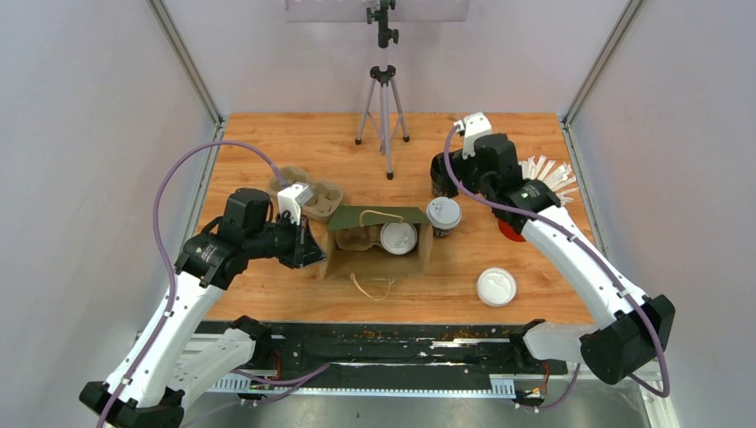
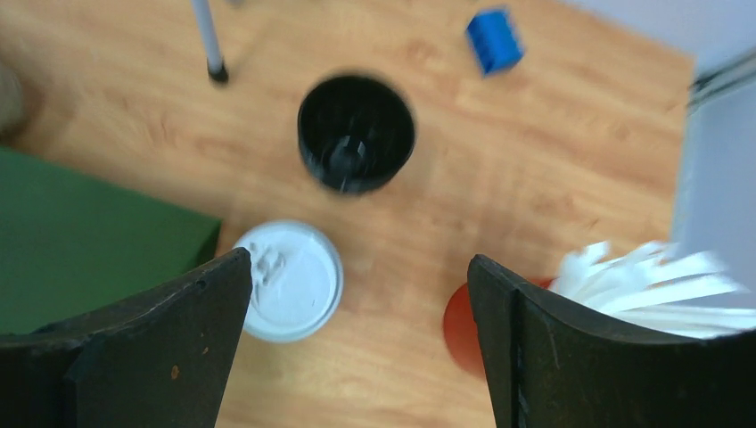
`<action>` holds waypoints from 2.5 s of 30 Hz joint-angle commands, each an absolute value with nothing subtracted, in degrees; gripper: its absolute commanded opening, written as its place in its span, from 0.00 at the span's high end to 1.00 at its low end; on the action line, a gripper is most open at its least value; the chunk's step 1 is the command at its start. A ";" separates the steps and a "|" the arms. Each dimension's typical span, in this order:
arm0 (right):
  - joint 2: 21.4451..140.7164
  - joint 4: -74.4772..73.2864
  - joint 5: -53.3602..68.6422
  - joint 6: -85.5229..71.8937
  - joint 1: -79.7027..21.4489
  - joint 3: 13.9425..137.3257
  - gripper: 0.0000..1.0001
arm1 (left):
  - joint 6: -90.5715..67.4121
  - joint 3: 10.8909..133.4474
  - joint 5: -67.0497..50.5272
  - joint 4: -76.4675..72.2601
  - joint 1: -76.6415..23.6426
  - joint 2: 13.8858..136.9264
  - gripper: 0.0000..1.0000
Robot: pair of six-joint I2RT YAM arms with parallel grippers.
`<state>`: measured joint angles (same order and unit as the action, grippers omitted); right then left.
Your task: Pack the takeout coffee
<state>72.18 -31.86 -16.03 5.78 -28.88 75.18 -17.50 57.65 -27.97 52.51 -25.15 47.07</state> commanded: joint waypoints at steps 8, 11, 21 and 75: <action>73.47 -23.22 -0.96 1.32 -25.75 59.13 0.10 | -17.93 60.49 -28.48 52.92 -25.44 46.59 1.00; 76.01 -22.90 3.06 1.26 -25.66 58.81 0.10 | -18.09 60.47 -28.73 52.63 -25.47 46.75 1.00; 79.23 -23.20 3.98 1.29 -25.66 58.52 0.13 | -18.24 60.47 -28.92 52.63 -25.48 46.41 1.00; 81.95 -18.32 2.02 3.58 -25.66 54.53 0.11 | -18.17 60.21 -29.44 51.67 -25.49 46.77 1.00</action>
<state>81.34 -19.42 2.42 3.11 -25.78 55.05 -17.72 57.84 -28.21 52.69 -25.15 47.00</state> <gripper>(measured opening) 0.890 0.006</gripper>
